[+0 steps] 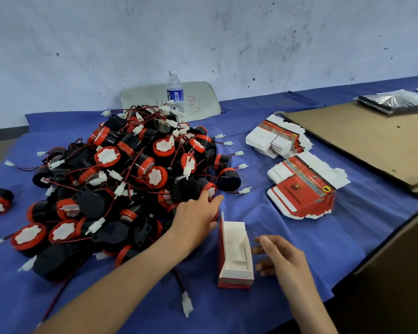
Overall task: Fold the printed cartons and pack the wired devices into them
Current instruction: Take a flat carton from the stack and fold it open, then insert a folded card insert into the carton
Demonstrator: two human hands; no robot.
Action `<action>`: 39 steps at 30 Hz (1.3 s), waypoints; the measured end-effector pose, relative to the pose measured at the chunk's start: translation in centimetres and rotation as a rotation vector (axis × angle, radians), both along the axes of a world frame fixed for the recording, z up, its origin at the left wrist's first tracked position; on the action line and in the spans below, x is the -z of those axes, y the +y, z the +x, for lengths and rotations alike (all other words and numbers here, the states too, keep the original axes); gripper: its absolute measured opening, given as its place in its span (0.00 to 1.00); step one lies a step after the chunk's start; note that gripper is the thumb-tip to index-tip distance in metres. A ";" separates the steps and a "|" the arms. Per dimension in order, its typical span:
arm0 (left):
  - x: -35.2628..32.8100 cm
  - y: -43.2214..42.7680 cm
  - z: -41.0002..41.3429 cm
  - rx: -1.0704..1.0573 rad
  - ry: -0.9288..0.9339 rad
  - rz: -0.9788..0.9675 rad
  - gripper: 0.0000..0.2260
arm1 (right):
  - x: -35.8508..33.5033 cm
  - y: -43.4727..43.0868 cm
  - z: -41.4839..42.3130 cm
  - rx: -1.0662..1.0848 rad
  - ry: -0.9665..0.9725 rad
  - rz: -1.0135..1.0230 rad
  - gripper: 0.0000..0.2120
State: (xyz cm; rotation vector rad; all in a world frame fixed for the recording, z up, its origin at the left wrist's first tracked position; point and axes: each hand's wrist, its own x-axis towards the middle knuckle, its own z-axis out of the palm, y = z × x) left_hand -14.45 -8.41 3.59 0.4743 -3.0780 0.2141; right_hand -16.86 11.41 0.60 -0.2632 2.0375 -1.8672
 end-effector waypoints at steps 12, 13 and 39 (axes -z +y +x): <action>-14.6 4.0 6.6 0.631 0.722 0.782 0.22 | -5.9 -0.3 -0.6 -0.079 -0.267 -0.616 0.19; -14.0 5.1 6.8 0.729 0.641 0.715 0.22 | -6.5 -0.6 -0.5 -0.146 -0.291 -0.646 0.18; -3.2 3.9 6.8 0.553 0.346 0.194 0.28 | -5.7 0.6 -0.9 -0.338 0.586 0.205 0.13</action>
